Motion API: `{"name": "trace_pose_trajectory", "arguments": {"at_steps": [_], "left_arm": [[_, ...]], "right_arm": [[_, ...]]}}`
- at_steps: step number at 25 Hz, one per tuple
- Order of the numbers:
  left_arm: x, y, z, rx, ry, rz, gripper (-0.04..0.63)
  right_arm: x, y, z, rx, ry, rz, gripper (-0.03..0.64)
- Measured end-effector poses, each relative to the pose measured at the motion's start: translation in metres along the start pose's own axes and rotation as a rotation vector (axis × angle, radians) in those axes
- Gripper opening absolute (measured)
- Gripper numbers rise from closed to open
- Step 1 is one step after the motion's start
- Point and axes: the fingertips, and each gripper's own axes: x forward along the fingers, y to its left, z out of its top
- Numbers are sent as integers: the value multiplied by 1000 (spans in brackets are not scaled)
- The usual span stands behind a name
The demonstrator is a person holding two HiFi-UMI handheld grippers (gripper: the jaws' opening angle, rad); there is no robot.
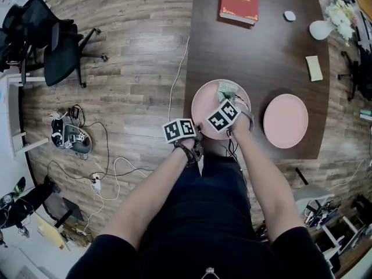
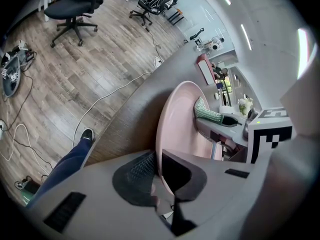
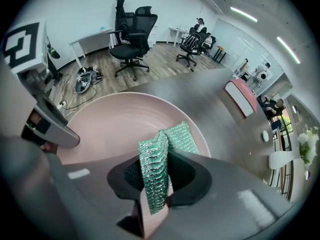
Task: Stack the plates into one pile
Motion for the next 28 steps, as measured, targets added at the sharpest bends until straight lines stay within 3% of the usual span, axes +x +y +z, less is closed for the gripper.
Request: {"name": "trace_pose_trajectory", "arguments": {"at_steps": [14,28], "left_arm": [[2,-3,1,7,13,2,18],[1,-2,2,-13,13,-1,19]], "right_arm": [[5,16,25,-145,-70,41,89],[-1,39,37,-187,-111,108,89]]}}
